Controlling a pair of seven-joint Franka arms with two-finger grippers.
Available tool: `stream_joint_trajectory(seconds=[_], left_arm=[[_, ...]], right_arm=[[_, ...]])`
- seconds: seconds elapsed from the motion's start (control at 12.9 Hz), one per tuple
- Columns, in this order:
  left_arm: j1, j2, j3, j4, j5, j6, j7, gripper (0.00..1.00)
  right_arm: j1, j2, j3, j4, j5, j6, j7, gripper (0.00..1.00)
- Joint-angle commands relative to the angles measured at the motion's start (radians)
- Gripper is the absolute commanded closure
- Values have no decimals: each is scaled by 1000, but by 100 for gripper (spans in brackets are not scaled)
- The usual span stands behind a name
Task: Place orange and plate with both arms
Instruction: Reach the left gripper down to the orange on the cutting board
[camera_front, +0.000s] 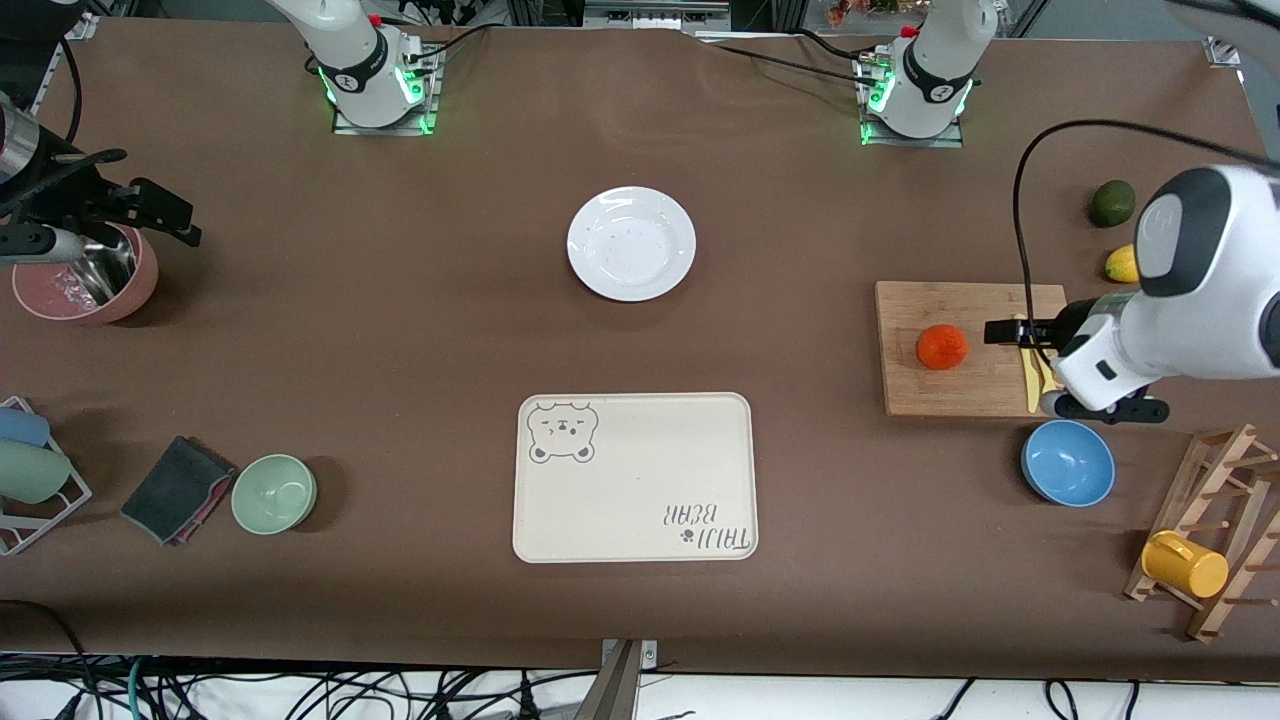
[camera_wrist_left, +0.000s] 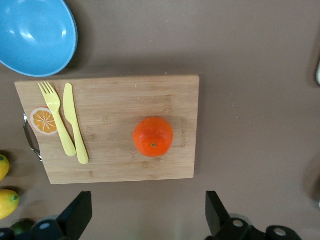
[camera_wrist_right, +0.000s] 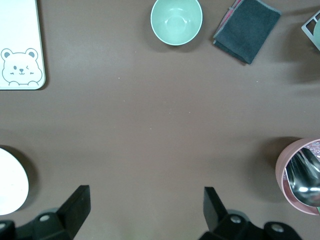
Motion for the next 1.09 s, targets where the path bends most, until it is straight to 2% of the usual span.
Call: stream_joint_trajectory(seconds=[0.0, 0.23, 0.47, 1.01], left_arm=[[-12, 79, -3, 25, 50, -2, -11, 0], [-27, 127, -9, -13, 109, 86, -19, 0], [-18, 156, -9, -51, 106, 145, -21, 0], [-9, 142, -10, -258, 72, 342, -21, 0]], right_arm=[[-1, -11, 3, -6, -5, -6, -4, 0], [-1, -12, 3, -6, -5, -6, -4, 0], [-1, -12, 3, -6, -5, -6, -4, 0], [-1, -11, 3, -6, -5, -7, -6, 0]])
